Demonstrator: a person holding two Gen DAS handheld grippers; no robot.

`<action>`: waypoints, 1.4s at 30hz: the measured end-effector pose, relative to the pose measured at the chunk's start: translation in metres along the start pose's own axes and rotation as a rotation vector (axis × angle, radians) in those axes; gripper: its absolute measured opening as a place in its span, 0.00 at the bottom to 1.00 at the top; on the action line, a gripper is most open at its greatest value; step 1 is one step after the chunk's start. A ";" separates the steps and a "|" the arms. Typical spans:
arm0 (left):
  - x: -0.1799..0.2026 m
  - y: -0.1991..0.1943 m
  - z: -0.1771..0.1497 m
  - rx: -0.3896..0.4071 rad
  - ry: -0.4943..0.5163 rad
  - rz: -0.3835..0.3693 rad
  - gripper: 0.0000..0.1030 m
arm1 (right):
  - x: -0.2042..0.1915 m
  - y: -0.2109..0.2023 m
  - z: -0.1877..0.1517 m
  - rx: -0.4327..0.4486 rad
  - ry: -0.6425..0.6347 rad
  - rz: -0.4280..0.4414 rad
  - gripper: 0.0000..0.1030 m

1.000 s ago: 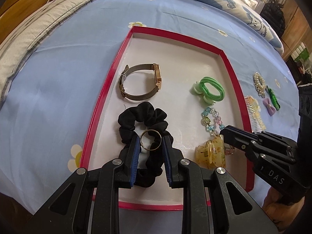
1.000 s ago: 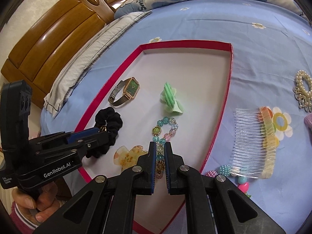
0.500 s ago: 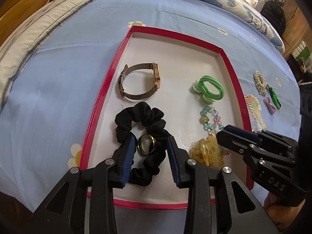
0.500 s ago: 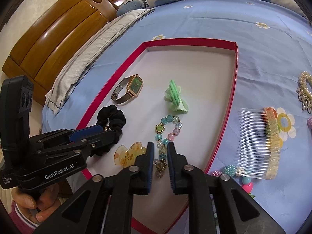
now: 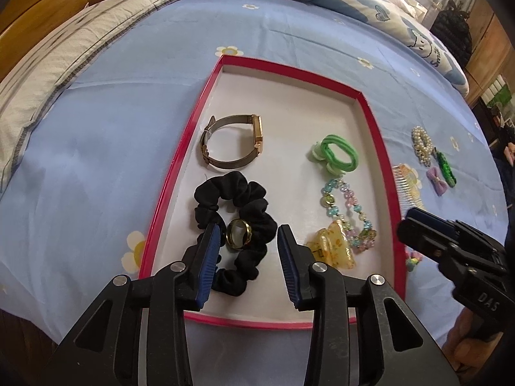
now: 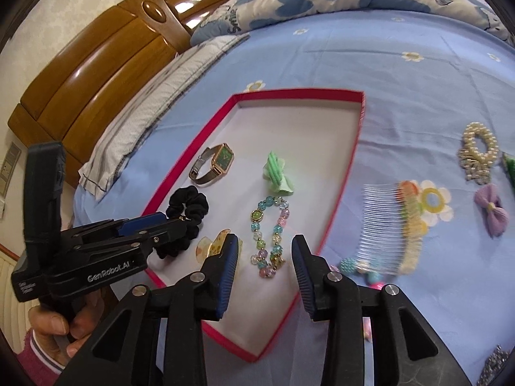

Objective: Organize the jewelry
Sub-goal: 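Place the ring onto the scrunchie with the left tool while the right releases the bracelet, then grasp the pastel bead bracelet with the left tool while the right grasps the silver chain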

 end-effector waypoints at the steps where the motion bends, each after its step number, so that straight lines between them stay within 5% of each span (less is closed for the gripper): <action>1: 0.002 -0.003 0.000 0.004 0.001 -0.005 0.34 | 0.001 -0.007 -0.001 0.012 0.003 -0.001 0.38; 21: 0.090 -0.035 -0.016 0.036 0.145 -0.116 0.36 | 0.093 -0.114 -0.054 0.153 0.208 -0.114 0.43; 38: 0.177 -0.027 -0.050 -0.009 0.352 -0.175 0.37 | 0.155 -0.161 -0.109 0.185 0.310 -0.245 0.49; 42: 0.195 -0.011 -0.052 -0.036 0.396 -0.169 0.36 | 0.163 -0.157 -0.115 0.169 0.294 -0.291 0.63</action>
Point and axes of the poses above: each gripper's, at about its wrist camera, not at the fingertips, and y roughly the way its jaws point, x to its right, z to its top, the point moved 6 cm from there along y, roughly the way its jaws point, and after that the axes turned 3 degrees about -x, right-handed, at the moved point
